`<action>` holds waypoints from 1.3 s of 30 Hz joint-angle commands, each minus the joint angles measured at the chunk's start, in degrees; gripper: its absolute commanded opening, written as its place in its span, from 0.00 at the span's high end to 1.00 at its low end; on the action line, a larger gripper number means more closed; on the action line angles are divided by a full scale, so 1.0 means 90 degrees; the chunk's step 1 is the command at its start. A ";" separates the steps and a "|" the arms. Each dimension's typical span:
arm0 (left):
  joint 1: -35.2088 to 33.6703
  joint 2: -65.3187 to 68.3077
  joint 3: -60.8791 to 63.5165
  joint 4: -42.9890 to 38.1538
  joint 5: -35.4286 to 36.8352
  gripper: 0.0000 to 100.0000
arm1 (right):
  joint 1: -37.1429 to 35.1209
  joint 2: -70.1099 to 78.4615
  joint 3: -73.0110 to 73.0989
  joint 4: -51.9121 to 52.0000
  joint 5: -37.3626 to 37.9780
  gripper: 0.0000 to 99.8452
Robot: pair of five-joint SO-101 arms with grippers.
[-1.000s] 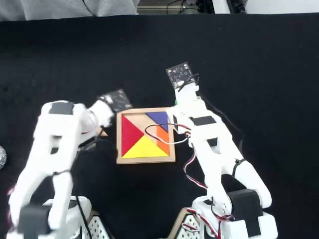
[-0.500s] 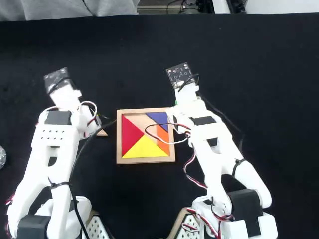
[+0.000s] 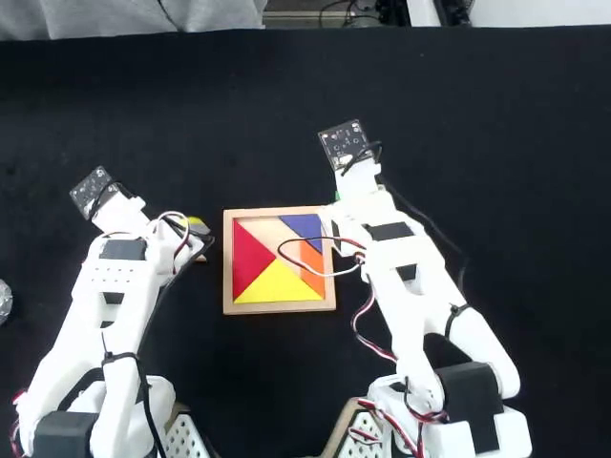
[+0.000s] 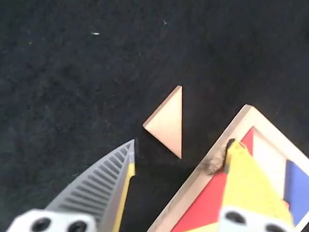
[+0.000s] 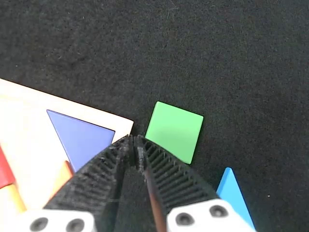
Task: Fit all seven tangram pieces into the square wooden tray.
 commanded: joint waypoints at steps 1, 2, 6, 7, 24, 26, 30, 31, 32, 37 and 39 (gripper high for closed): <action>0.0103 -0.0107 -0.0171 -0.0156 0.0381 0.70 | 0.0059 -0.0298 -0.0024 -0.0098 -0.0059 0.99; 0.0054 -0.0107 -0.0171 -0.0156 0.0479 0.70 | 0.0059 -0.0298 -0.0024 -0.0098 -0.0059 0.99; -0.0200 0.0078 -0.0357 -0.0147 0.0557 0.70 | 0.0059 -0.0298 -0.0024 -0.0107 -0.0059 0.99; -0.0239 0.0254 -0.0464 -0.0117 0.0557 0.70 | 0.0059 -0.0298 -0.0024 -0.0107 -0.0059 0.99; -0.0220 0.2510 -0.1880 0.0225 0.0762 0.70 | 0.0059 -0.0298 -0.0024 -0.0107 -0.0059 0.99; -0.0210 0.2813 -0.2046 0.0254 0.0752 0.73 | 0.0059 -0.0298 -0.0024 -0.0107 -0.0059 0.99; -0.0210 0.3389 -0.2388 0.0264 0.0615 0.78 | 0.0059 -0.0298 -0.0024 -0.0107 -0.0059 0.99; -0.0200 0.3487 -0.2457 0.0264 0.0576 0.78 | 0.0059 -0.0298 -0.0024 -0.0107 -0.0059 0.99; -0.0200 0.3526 -0.2496 0.0274 0.0576 0.78 | 0.0059 -0.0298 -0.0024 -0.0107 -0.0059 0.99; -0.0171 0.3526 -0.2545 0.0469 0.0567 0.79 | 0.0059 -0.0298 -0.0024 -0.0107 -0.0059 0.99; -0.0054 0.3526 -0.2545 0.0498 0.0567 0.79 | 0.0059 -0.0298 -0.0024 -0.0107 -0.0059 0.99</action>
